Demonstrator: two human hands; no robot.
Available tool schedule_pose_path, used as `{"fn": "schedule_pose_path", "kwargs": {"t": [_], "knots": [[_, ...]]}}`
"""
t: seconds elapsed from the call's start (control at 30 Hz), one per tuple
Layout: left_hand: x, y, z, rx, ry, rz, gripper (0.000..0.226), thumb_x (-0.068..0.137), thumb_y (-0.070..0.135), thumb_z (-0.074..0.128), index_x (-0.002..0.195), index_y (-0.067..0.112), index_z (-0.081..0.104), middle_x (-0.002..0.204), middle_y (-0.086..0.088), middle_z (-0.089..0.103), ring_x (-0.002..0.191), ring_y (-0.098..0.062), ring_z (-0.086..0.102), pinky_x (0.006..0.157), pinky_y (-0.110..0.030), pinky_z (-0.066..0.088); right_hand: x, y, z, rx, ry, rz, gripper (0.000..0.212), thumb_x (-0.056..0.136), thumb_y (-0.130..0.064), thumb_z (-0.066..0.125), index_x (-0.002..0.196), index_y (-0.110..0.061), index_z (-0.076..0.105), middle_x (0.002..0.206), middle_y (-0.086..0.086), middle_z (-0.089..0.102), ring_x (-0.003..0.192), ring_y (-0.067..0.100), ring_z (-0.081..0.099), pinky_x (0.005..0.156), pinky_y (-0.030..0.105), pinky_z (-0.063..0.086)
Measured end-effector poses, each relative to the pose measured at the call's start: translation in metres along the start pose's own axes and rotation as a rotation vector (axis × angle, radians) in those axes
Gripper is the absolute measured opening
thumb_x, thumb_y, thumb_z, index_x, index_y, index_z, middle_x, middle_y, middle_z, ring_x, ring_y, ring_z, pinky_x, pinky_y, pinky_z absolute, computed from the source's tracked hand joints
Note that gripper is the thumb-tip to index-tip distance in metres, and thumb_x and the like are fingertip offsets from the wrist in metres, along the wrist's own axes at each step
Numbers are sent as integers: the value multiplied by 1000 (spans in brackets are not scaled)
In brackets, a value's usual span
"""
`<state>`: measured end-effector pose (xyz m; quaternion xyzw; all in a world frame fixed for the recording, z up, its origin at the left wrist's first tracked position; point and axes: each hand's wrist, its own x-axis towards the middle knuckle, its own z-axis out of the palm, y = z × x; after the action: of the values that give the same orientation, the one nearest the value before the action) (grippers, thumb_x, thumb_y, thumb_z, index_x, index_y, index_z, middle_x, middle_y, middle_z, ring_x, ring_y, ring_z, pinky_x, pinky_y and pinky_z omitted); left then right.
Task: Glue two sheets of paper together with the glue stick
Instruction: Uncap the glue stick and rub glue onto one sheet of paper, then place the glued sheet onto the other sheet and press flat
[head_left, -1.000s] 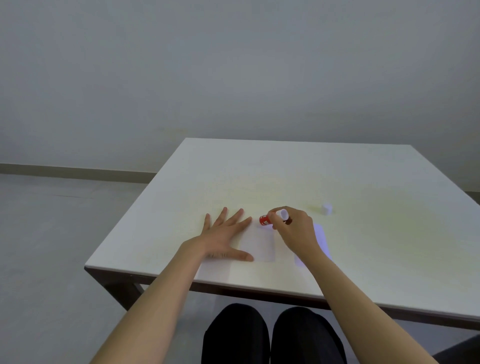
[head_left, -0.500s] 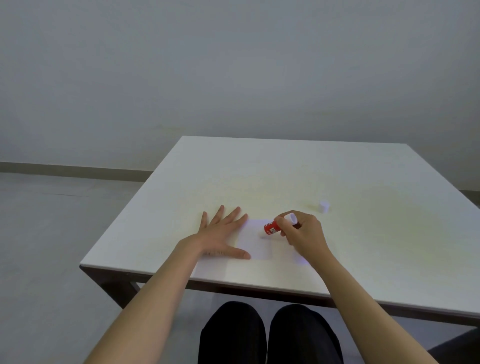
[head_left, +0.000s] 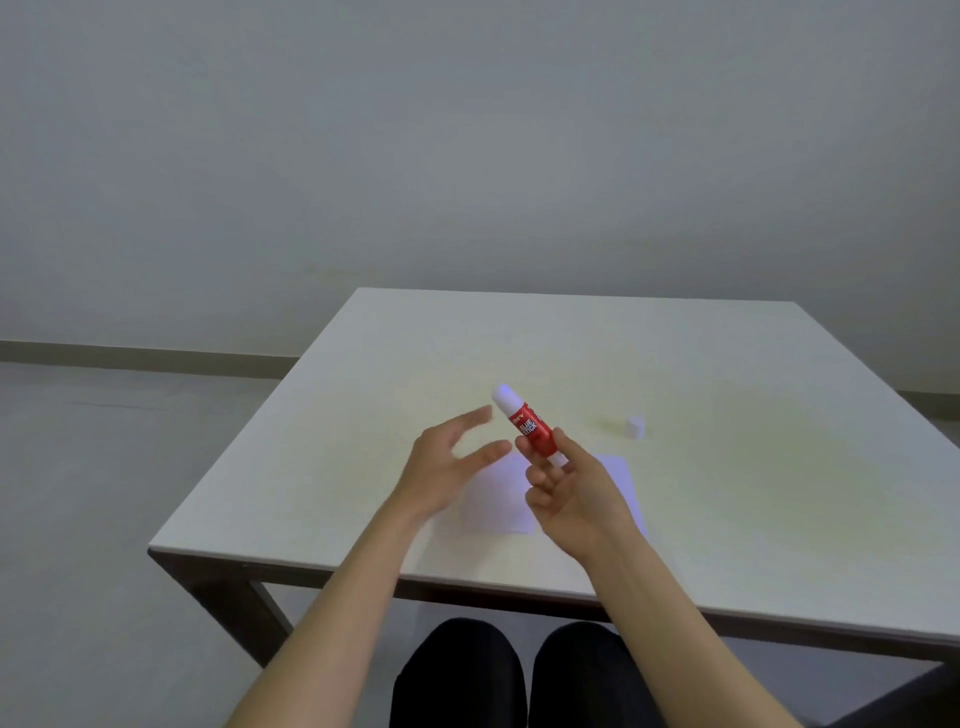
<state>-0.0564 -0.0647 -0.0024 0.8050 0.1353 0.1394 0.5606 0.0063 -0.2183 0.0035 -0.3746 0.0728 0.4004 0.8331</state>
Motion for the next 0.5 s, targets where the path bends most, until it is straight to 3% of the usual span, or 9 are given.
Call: {"fn": "schedule_pose_path", "kwargs": {"t": [0.1,0.2,0.27,0.37,0.5], "knots": [[-6,22,23,-171,80,50,19,77,41,69,91,31,76,95,11,76,97,-4,68,91,-25,47,-1,10,10,28,-16,18,17,92,-28,57,94,-12,62,72,3,75,39,11,51,35,18,36],[-6,26,24,-192,277,9,8,79,30,71,74,32,77,79,9,77,81,-6,69,80,-23,48,-1,15,12,-127,17,-26,24,93,-35,56,97,-13,65,79,2,76,46,13,52,41,20,39],[-2,25,15,-151,333,4,10,77,28,73,70,34,76,77,14,76,78,-1,68,76,-17,47,-2,16,8,-448,91,-171,30,92,-38,56,108,-14,65,91,1,74,52,14,55,49,22,40],[11,26,-7,93,426,18,16,77,34,67,63,29,73,69,21,73,53,8,54,53,-12,37,-3,17,-6,-1027,206,-498,39,90,-34,61,126,-23,55,107,-4,65,67,15,59,63,22,43],[31,13,-28,298,462,-55,23,80,29,60,61,18,68,65,11,73,61,-5,57,57,-24,38,-2,15,-19,-1718,37,-723,30,91,-27,59,121,-25,63,120,-8,60,83,10,58,75,22,44]]}}
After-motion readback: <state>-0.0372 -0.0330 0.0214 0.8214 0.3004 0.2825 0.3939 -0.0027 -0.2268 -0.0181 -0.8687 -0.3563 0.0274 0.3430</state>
